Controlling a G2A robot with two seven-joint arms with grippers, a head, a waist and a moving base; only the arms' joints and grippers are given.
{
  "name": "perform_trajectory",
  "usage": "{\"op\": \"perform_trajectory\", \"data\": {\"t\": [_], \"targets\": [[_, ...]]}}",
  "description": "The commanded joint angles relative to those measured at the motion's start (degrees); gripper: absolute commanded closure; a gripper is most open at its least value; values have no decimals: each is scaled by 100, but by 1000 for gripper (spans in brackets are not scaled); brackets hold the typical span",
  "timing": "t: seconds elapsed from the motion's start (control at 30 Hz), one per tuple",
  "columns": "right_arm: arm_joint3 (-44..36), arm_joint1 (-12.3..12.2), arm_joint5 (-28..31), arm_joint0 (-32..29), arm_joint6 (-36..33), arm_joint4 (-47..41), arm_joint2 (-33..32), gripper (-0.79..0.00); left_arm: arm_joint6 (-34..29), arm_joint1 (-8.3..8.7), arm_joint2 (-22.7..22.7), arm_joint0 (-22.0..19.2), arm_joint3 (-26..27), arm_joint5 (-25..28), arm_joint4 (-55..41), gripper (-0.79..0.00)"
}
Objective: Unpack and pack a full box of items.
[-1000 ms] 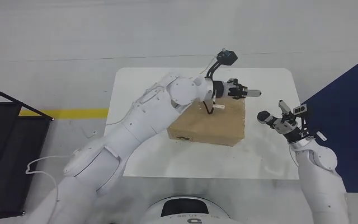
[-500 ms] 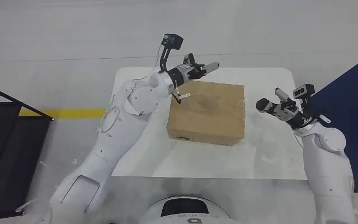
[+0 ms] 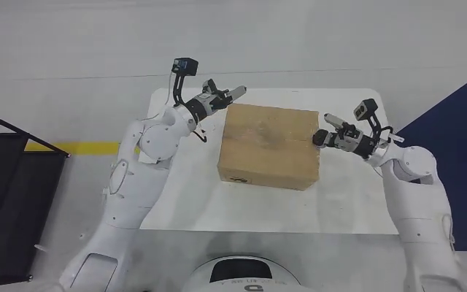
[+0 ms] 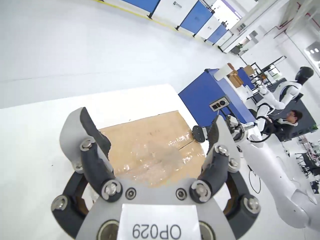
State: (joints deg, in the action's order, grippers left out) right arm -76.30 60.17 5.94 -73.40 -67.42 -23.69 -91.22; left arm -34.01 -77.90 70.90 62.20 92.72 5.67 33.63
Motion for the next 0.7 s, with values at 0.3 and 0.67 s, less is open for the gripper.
{"op": "perform_trajectory", "data": {"t": [0.3, 0.67], "targets": [[-129, -36, -368, 56, 222, 324, 189, -785, -108, 88, 232, 327, 431, 19, 230, -785], [-129, -36, -368, 56, 222, 324, 189, -785, 114, 168, 476, 469, -169, -37, 795, -785]]}}
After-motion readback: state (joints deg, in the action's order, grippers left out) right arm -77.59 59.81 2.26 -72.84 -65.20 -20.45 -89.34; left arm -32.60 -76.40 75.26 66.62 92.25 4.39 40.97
